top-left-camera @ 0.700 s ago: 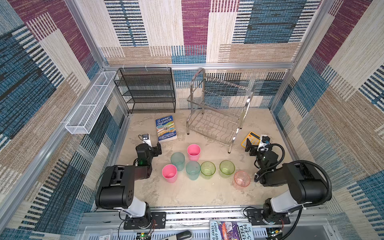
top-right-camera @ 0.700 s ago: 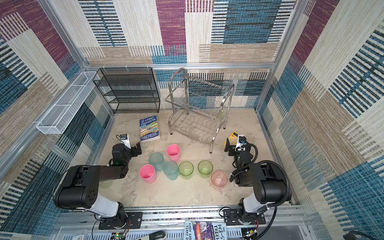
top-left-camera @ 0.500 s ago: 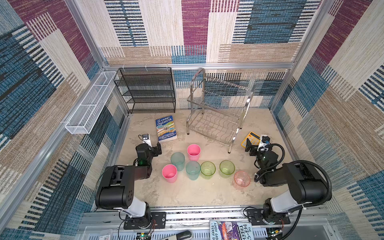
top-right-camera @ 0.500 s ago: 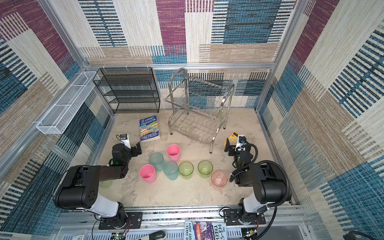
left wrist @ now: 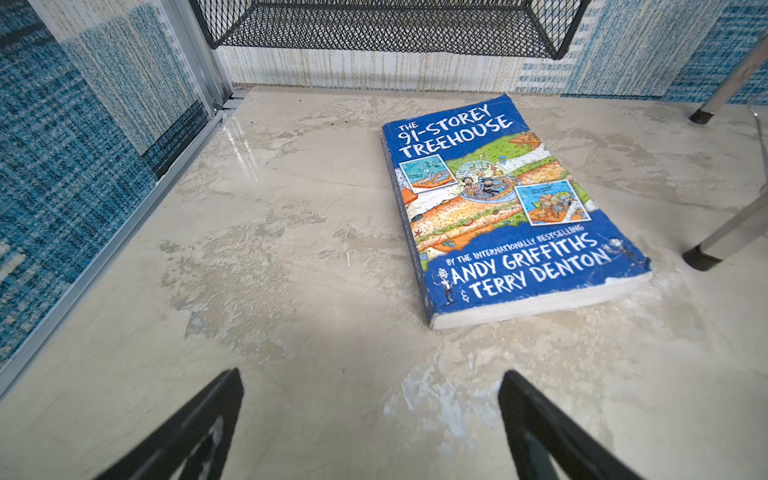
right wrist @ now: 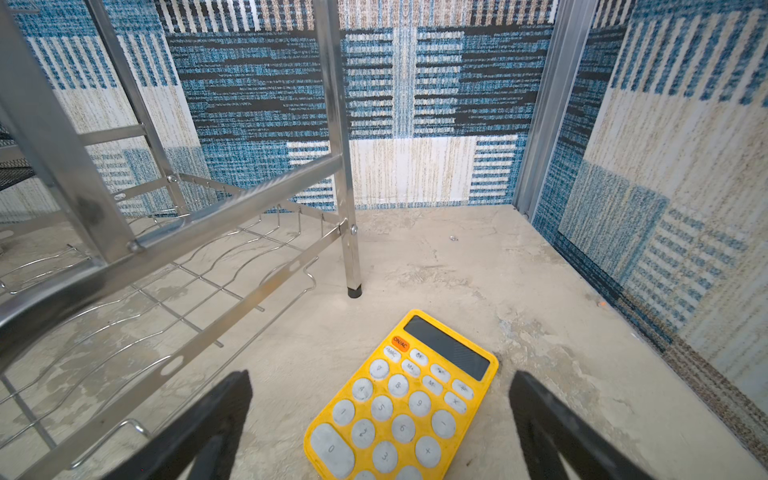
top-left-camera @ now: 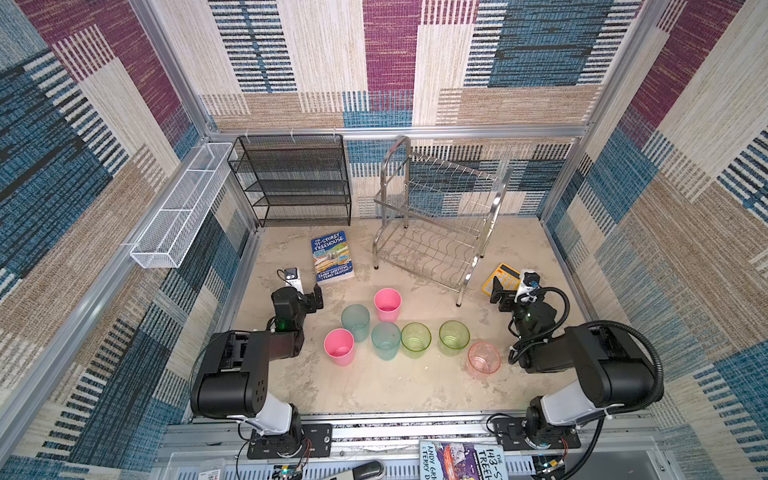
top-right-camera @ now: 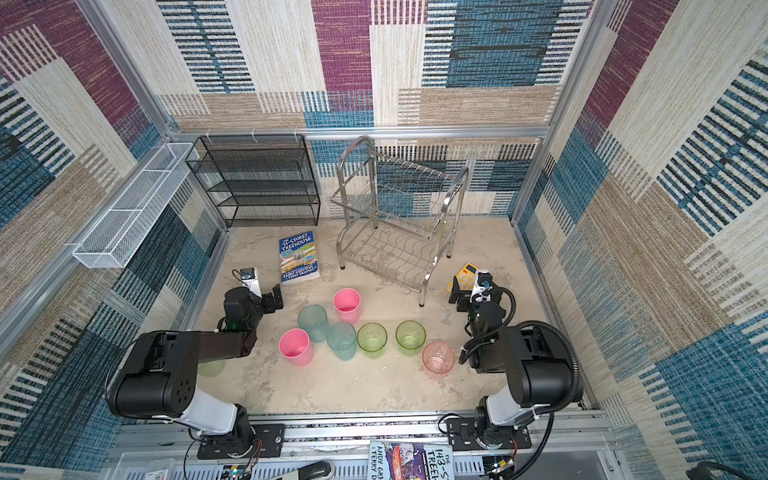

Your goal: Load the cups into the dish rack

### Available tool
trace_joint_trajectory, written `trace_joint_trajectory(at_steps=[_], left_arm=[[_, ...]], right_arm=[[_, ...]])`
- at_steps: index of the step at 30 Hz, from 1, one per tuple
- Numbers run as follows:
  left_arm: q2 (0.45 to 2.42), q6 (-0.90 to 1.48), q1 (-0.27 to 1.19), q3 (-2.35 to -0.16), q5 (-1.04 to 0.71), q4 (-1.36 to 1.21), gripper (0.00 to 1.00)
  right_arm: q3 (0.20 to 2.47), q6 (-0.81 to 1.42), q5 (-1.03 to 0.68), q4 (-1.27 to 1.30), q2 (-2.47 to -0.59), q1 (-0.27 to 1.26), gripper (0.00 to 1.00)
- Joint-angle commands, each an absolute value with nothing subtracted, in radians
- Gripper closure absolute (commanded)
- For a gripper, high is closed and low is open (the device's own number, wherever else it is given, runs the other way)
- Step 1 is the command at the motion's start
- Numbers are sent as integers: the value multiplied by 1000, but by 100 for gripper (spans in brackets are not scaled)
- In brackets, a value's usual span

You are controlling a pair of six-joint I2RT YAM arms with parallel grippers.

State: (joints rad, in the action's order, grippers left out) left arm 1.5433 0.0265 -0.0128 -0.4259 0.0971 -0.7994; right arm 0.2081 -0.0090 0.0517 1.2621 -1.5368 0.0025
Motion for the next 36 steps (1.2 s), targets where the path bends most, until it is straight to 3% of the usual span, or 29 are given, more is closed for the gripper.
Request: trace_joint_trajectory(at_steps=[1,30,36], left_arm=[[1540,6,-14,-425,87,-822,1],[1536,5,-10,-426,90,-817,0],[1451,21,-5,-543,151,-523,1]], right_arm=[[208,-17,43,1286,-1534,3,0],[209,-11,56,1264,-1503,2,0],[280,30,131,1026,-1386,2,0]])
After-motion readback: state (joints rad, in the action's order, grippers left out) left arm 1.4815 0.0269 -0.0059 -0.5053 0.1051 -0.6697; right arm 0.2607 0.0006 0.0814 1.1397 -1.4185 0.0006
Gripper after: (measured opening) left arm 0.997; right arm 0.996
